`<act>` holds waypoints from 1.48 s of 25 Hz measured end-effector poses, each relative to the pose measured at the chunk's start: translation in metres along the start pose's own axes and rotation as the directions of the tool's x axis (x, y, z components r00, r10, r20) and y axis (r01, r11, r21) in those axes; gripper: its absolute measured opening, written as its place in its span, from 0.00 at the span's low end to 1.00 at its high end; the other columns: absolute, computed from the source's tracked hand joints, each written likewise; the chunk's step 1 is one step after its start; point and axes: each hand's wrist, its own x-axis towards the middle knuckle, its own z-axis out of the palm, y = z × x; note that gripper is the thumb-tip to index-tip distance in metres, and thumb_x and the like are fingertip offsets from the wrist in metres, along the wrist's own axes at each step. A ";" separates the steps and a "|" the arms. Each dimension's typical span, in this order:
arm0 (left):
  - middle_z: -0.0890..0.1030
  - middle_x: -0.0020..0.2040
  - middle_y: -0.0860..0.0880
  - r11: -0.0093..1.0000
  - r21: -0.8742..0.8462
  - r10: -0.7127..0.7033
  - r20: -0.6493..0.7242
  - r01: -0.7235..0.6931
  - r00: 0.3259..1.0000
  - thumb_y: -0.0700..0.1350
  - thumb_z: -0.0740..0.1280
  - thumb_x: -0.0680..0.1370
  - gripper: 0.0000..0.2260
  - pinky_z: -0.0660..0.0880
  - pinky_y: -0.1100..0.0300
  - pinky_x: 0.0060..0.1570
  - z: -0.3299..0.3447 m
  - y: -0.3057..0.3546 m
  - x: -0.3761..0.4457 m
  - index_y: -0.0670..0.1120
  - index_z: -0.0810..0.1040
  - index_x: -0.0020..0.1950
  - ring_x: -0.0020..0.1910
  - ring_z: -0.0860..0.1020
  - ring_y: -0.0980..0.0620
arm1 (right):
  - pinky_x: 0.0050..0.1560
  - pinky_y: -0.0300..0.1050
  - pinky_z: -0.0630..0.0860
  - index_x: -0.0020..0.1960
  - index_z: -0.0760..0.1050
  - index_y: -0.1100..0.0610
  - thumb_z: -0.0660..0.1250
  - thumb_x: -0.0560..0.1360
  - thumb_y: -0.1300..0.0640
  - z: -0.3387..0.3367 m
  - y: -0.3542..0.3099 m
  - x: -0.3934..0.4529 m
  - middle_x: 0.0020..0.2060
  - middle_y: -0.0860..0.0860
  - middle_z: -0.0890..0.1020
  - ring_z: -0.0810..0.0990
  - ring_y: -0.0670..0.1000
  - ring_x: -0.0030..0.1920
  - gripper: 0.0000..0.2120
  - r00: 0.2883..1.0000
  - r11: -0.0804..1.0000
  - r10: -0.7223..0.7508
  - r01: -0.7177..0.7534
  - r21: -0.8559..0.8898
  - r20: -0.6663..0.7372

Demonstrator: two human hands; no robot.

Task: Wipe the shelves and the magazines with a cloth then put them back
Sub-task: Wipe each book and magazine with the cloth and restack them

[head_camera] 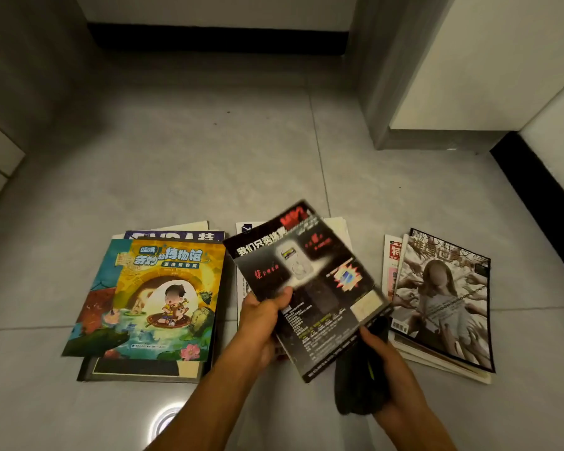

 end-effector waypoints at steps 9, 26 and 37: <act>0.81 0.48 0.51 0.806 0.578 0.130 0.033 -0.125 0.991 0.33 0.63 0.75 0.16 0.75 0.57 0.42 -0.037 -0.010 0.011 0.53 0.75 0.54 0.46 0.79 0.53 | 0.68 0.56 0.66 0.72 0.64 0.48 0.55 0.77 0.38 -0.017 0.066 0.053 0.70 0.50 0.69 0.64 0.55 0.70 0.27 0.648 -0.588 -0.390 0.372 -0.718 0.655; 0.84 0.51 0.45 0.639 0.753 0.343 -0.096 -0.157 0.934 0.40 0.74 0.71 0.10 0.77 0.57 0.49 -0.054 -0.021 0.041 0.44 0.82 0.52 0.45 0.80 0.50 | 0.71 0.61 0.59 0.76 0.57 0.51 0.45 0.80 0.41 -0.015 0.044 0.085 0.75 0.54 0.61 0.59 0.59 0.74 0.27 0.656 -0.592 -0.511 0.199 -0.781 0.555; 0.83 0.40 0.46 0.806 0.584 0.247 -0.176 -0.102 0.953 0.39 0.68 0.76 0.11 0.80 0.44 0.49 -0.056 -0.020 0.044 0.50 0.79 0.35 0.43 0.82 0.45 | 0.72 0.60 0.56 0.75 0.58 0.50 0.50 0.77 0.42 0.004 0.074 0.074 0.75 0.53 0.60 0.61 0.58 0.74 0.28 0.625 -0.760 -0.222 0.370 -0.535 0.748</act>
